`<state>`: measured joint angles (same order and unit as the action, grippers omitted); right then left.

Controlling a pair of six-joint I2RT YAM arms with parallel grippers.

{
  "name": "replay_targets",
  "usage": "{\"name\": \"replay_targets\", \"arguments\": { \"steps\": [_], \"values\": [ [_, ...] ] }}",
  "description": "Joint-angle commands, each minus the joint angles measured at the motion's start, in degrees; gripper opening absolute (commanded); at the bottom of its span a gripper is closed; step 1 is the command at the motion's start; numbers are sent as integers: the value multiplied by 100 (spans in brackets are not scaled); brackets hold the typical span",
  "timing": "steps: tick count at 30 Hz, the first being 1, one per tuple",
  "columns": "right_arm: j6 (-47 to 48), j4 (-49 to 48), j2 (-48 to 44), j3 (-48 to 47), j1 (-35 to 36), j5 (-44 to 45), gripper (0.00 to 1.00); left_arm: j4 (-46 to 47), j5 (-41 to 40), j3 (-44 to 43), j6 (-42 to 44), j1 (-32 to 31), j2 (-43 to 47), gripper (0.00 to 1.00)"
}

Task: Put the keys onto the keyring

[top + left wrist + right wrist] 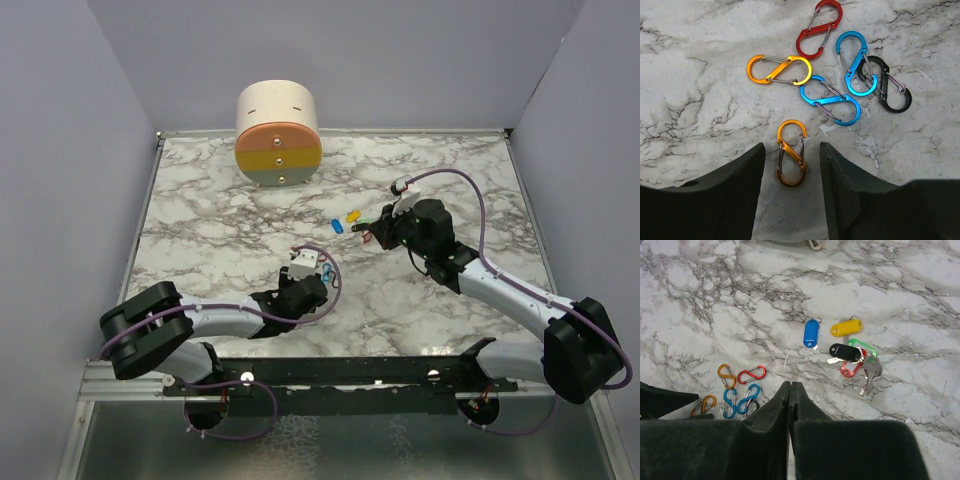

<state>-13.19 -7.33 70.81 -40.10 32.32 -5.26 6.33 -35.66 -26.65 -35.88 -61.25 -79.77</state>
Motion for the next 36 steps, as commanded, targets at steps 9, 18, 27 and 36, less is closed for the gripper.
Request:
{"name": "replay_targets", "arguments": {
  "steps": [9, 18, 27, 36],
  "values": [
    [12, -122, -40, 59, 34, -59, 1, -312, 125, 315, -270, -37, 219, 38],
    [8, -115, -40, 70, 35, -67, 1, -202, 37, 286, -184, -36, 171, 0],
    [88, -268, 113, 79, 95, -430, 1, -382, -148, -3, 20, -36, 635, 0],
    [303, -454, 235, 86, 371, -531, 1, -582, -64, -1237, 760, 30, 587, 0]
  ]
}}
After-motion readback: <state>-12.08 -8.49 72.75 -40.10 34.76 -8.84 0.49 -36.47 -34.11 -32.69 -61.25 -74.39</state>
